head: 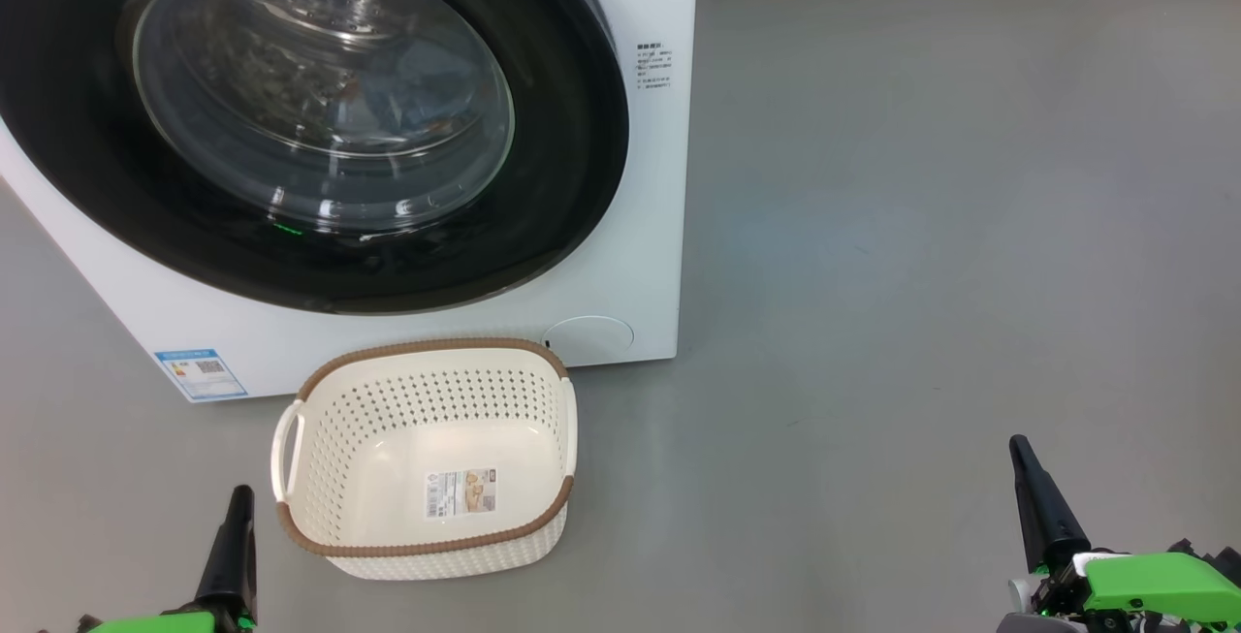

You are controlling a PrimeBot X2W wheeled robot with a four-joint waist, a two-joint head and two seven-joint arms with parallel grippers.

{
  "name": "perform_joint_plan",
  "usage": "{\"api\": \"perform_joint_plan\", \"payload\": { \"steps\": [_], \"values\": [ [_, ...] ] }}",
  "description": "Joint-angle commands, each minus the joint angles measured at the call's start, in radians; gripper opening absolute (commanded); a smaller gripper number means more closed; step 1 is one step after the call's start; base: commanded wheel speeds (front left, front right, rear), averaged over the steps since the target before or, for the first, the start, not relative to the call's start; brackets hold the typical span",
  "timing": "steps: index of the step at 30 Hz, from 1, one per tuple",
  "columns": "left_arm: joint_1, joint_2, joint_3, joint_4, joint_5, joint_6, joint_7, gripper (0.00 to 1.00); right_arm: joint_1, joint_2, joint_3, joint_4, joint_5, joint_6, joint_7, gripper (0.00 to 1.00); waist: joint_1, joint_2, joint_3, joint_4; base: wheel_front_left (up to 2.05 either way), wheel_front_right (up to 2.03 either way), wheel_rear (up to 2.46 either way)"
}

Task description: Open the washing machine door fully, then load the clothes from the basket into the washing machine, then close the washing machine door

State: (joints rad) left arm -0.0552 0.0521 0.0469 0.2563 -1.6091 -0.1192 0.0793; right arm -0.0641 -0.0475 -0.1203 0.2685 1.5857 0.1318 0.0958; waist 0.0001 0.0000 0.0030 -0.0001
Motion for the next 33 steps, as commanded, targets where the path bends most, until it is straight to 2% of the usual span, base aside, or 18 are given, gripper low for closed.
{"api": "perform_joint_plan", "payload": {
  "steps": [1, 33],
  "values": [
    [-0.05, 0.021, 0.036, -0.012, -0.025, -0.011, 0.009, 0.0, -0.043, -0.01, 0.016, -0.024, 0.031, -0.001, 0.01, 0.0, 0.0, 0.0, 0.0, 0.0, 0.0, 0.0, 0.0],
    [-0.051, 0.013, 0.046, -0.012, -0.016, -0.012, 0.018, 0.0, -0.043, -0.007, 0.012, -0.024, 0.028, -0.001, 0.013, 0.0, 0.0, 0.0, 0.0, 0.0, 0.0, 0.0, 0.0]
  ]
}}
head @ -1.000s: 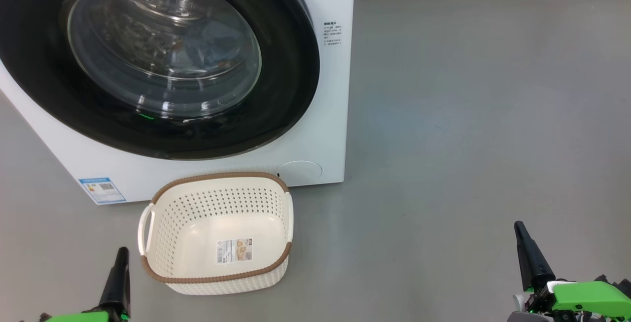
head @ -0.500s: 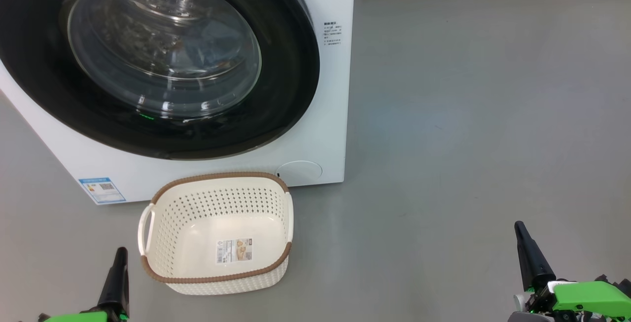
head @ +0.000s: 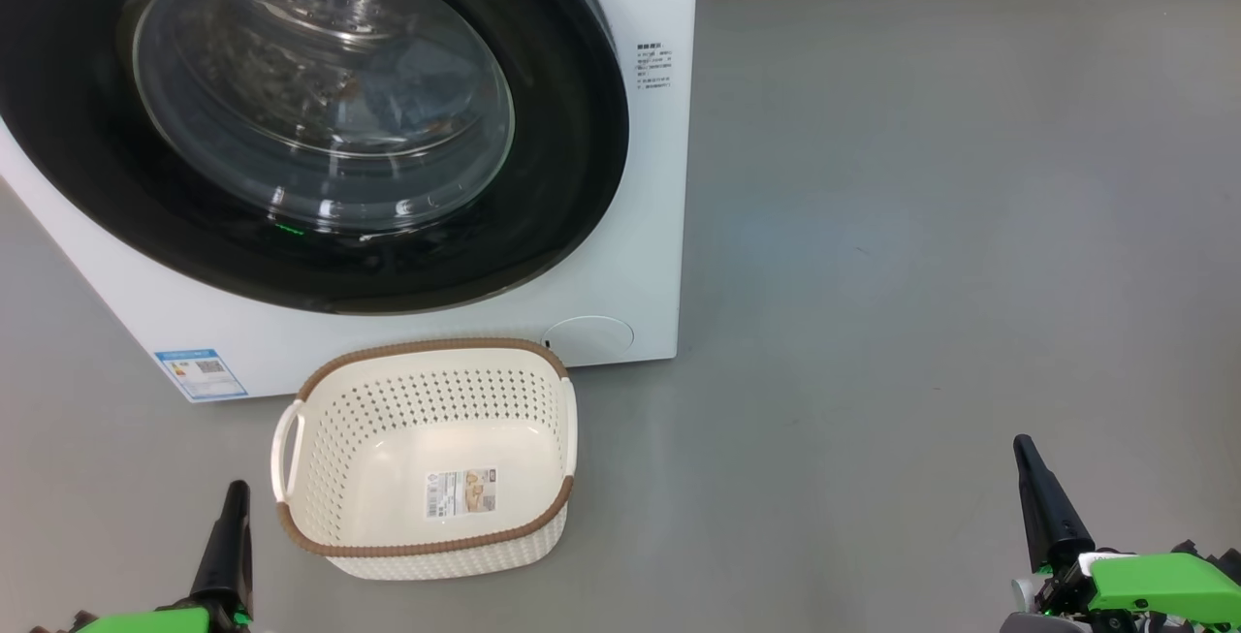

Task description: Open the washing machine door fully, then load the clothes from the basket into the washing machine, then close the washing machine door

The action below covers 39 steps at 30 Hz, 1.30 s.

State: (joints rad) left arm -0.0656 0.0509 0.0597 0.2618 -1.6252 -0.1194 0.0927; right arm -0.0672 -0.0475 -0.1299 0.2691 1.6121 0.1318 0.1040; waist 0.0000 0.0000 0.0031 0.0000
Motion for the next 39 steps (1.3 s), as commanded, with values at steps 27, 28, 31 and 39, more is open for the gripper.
{"api": "perform_joint_plan", "payload": {
  "steps": [27, 28, 31, 39],
  "values": [
    [-0.041, 0.01, 0.04, -0.017, 0.005, -0.011, 0.009, 0.0, -0.04, -0.006, 0.02, -0.025, -0.001, -0.001, 0.006, 0.0, 0.0, 0.0, 0.0, 0.0, 0.0, 0.0, 0.0],
    [-0.041, 0.01, 0.04, -0.017, 0.005, -0.011, 0.009, 0.0, -0.04, -0.006, 0.019, -0.025, -0.001, -0.001, 0.007, 0.0, 0.0, 0.0, 0.0, 0.0, 0.0, 0.0, 0.0],
    [-0.041, 0.009, 0.041, -0.017, 0.006, -0.011, 0.01, 0.0, -0.04, -0.006, 0.019, -0.025, -0.001, -0.001, 0.007, 0.0, 0.0, 0.0, 0.0, 0.0, 0.0, 0.0, 0.0],
    [-0.041, 0.008, 0.042, -0.017, 0.007, -0.011, 0.011, 0.0, -0.04, -0.005, 0.019, -0.025, -0.001, -0.001, 0.007, 0.0, 0.0, 0.0, 0.0, 0.0, 0.0, 0.0, 0.0]
  ]
}}
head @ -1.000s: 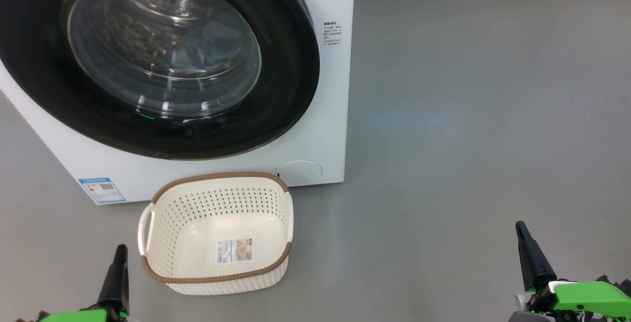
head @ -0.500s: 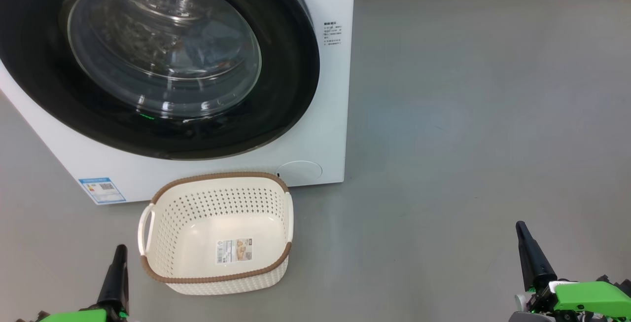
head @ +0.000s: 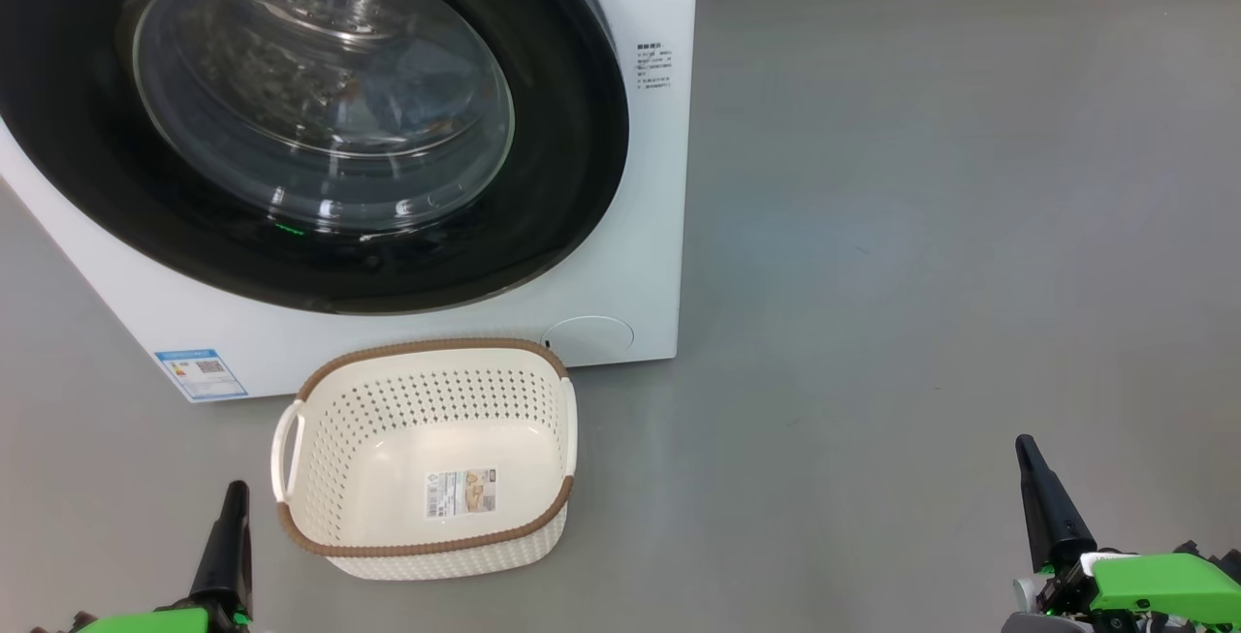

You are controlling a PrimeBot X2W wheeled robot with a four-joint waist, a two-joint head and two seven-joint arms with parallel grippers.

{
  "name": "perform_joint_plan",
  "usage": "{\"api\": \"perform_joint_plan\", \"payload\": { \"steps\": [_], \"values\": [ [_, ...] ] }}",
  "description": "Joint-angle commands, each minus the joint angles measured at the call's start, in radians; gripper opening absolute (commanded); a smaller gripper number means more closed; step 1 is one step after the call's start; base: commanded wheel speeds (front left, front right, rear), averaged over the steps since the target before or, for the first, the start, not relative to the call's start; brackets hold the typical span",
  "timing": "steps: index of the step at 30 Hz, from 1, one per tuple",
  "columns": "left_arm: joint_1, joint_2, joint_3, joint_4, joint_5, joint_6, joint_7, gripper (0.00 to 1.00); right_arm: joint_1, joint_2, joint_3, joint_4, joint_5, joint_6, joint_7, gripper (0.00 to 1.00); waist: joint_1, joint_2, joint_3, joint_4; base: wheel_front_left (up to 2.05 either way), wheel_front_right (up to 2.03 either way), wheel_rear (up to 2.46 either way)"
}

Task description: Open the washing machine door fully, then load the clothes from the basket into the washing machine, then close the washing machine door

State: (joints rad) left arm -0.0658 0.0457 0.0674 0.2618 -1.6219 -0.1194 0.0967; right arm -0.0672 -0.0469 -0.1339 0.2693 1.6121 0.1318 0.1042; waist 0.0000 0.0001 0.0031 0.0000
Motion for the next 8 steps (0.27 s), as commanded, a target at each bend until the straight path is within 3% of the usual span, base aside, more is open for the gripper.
{"api": "perform_joint_plan", "payload": {
  "steps": [1, 8],
  "values": [
    [-0.041, 0.013, 0.035, -0.017, 0.004, -0.011, 0.007, 0.0, -0.04, -0.006, 0.023, -0.025, -0.001, -0.001, 0.007, 0.0, 0.0, -0.0001, 0.0, 0.0, 0.0, 0.0, 0.0],
    [-0.041, 0.012, 0.036, -0.017, 0.005, -0.011, 0.008, 0.0, -0.041, -0.006, 0.022, -0.025, -0.002, -0.001, 0.007, 0.0, 0.0, -0.0001, 0.0, 0.0, 0.0, 0.0, 0.0]
  ]
}}
